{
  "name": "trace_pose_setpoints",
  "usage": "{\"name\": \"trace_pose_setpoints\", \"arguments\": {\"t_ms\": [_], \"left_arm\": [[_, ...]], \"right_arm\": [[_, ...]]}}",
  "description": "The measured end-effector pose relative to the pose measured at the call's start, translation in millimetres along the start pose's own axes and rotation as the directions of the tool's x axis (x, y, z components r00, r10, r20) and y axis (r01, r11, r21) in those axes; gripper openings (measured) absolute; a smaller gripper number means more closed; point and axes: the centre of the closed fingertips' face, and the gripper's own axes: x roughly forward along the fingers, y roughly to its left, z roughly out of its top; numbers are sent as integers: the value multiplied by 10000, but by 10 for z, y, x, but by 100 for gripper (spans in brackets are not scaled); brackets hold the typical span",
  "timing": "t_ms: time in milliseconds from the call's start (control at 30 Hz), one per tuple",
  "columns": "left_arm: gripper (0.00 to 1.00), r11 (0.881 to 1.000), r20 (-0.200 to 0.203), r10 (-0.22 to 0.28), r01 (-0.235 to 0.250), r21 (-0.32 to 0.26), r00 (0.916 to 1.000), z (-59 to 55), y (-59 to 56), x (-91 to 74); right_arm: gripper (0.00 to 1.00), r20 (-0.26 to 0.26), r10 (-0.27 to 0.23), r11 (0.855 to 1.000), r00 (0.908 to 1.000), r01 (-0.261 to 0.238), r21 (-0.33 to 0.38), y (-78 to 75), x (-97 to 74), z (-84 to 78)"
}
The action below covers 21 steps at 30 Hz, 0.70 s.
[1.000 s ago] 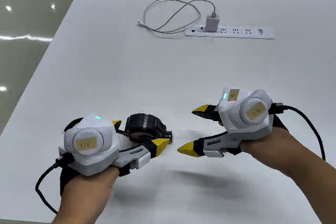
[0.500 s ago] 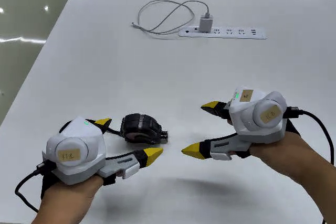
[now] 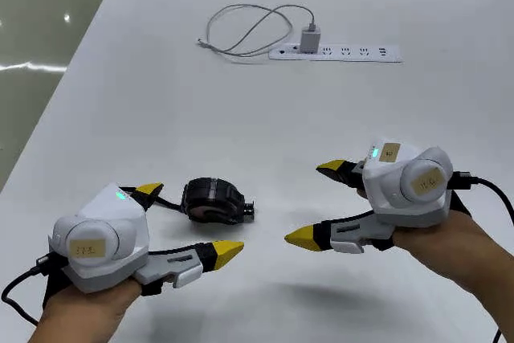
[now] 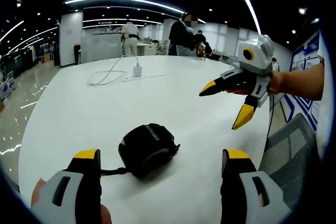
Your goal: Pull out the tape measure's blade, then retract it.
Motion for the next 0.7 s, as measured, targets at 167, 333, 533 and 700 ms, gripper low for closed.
{"name": "trace_pose_setpoints", "arguments": {"t_ms": [167,333,533,700], "left_arm": [[99,9995,1,-148,148,273,9999,-6,0,-49],[99,9993,-75,-199,201,323,9998,-35,31,-114],[99,9981,-175,-359,367,495,9992,-55,15,-184],[99,9970,-264,-464,480,610,9986,-75,23,-242]], "right_arm": [[80,144,-94,9998,9999,92,152,21,-108,-47],[83,67,-292,9993,9996,290,231,21,-223,-119],[88,88,-494,9986,9987,492,200,38,-343,-143],[87,21,-641,9974,9979,640,331,41,-450,-193]]}}
